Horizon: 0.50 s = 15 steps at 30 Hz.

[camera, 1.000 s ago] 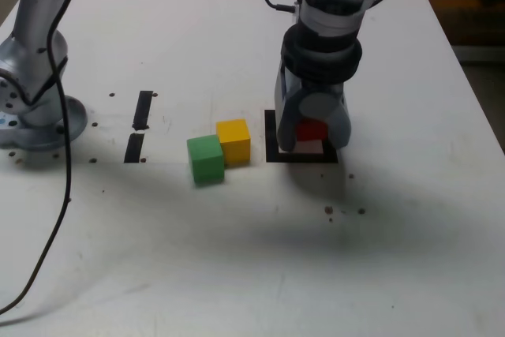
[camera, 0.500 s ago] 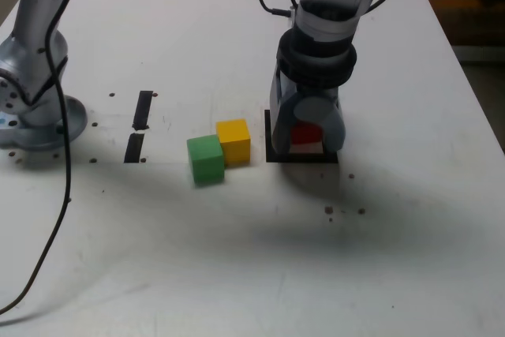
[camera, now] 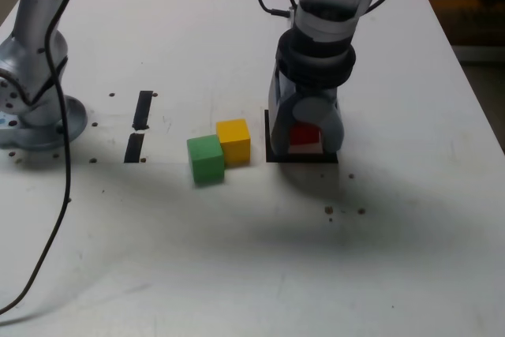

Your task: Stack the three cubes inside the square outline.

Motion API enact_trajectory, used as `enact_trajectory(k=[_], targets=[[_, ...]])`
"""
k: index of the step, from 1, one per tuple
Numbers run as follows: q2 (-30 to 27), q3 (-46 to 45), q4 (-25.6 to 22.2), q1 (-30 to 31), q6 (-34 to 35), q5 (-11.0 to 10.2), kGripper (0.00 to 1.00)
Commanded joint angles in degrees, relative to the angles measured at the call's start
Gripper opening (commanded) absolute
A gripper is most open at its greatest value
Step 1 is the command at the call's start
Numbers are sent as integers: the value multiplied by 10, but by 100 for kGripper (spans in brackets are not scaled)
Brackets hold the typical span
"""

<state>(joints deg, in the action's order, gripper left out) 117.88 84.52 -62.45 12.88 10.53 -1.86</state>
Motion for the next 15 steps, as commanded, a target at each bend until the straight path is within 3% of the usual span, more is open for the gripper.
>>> enact_trajectory(k=[1,15], targets=[[0,-3,0,-2,-1,4,56],[-5,-5,-2,-3,-12,13,79]])
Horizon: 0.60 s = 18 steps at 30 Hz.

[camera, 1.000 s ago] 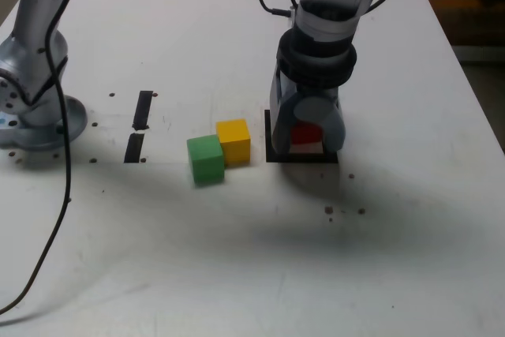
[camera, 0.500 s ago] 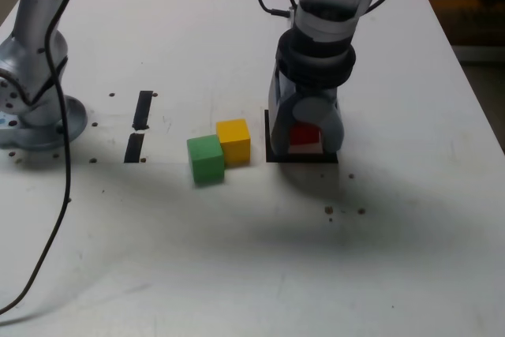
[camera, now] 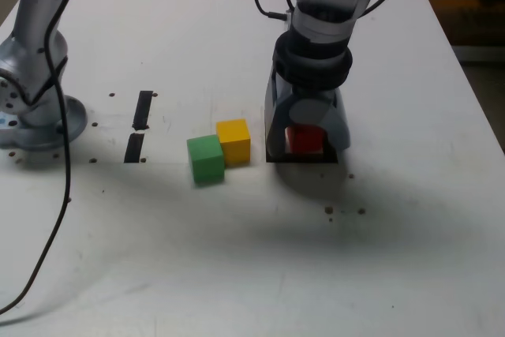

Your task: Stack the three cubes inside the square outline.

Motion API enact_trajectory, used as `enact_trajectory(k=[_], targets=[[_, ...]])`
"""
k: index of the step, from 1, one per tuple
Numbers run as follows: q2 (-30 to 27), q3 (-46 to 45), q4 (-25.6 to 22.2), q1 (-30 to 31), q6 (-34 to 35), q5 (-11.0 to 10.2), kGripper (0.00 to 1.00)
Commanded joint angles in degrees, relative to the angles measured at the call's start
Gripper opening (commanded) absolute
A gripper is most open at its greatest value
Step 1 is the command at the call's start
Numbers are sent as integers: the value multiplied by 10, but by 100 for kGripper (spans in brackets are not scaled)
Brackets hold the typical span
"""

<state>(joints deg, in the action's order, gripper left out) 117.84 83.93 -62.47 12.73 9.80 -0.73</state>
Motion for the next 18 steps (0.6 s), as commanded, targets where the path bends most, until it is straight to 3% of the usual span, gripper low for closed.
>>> enact_trajectory(k=[1,8,18], targets=[[-7,2,-3,-1,-10,2,81],[-35,6,-19,-2,-20,-6,83],[-106,-16,-77,-7,-12,-40,85]])
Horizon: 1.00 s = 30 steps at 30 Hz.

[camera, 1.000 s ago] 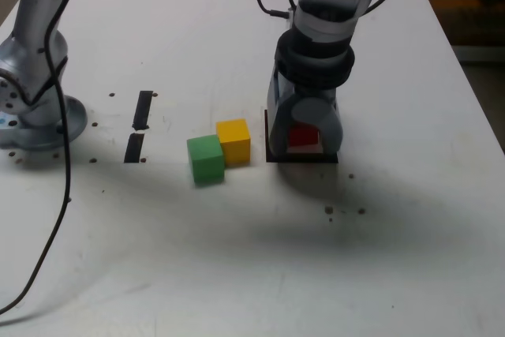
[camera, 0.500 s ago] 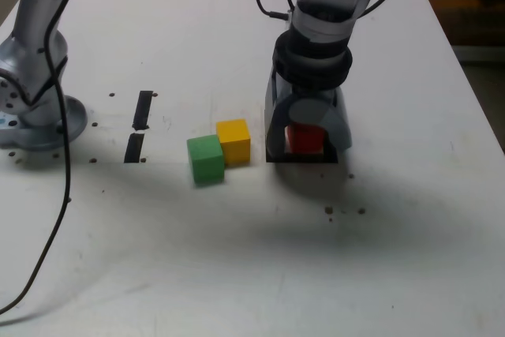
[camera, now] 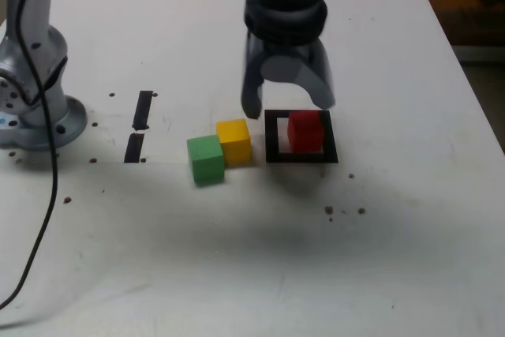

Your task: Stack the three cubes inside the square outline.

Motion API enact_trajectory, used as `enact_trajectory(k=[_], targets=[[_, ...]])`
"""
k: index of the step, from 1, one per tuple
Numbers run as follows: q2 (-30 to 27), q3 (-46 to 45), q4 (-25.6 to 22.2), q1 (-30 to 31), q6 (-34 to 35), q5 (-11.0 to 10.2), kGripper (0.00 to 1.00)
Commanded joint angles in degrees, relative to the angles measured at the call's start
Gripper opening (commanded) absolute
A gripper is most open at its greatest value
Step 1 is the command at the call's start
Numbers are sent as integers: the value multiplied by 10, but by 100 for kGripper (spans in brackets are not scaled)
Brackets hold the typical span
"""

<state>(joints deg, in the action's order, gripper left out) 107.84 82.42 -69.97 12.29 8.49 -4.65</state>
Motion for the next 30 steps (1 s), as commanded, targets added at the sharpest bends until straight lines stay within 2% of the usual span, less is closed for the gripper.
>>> enact_trajectory(k=[1,7,15,21,30], targets=[[-13,-4,-9,-6,1,-3,86],[-37,-33,-23,-28,1,0,87],[-43,-89,-2,-56,-2,10,89],[-42,-133,46,-62,-3,15,90],[-43,-201,134,-64,0,38,99]])
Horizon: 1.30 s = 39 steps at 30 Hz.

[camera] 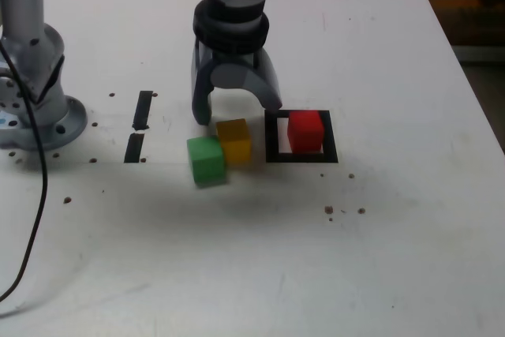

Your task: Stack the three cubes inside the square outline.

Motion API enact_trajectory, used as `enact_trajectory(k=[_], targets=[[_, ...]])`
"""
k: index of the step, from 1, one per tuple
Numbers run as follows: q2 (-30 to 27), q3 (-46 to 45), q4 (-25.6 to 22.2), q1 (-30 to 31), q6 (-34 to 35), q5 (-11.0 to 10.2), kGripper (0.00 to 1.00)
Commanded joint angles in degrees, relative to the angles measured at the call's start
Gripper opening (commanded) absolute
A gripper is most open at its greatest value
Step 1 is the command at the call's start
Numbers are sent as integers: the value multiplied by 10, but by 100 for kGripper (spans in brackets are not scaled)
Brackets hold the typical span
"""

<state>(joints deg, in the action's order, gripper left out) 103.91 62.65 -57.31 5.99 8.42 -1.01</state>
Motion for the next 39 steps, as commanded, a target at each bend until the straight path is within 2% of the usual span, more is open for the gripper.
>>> enact_trajectory(k=[1,4,8,31,39], targets=[[-4,-9,20,-1,1,2,99],[-5,-23,47,-1,1,2,99],[-5,-36,59,-1,1,3,99],[2,-47,62,19,-1,31,93],[9,-40,64,45,-1,52,92]])
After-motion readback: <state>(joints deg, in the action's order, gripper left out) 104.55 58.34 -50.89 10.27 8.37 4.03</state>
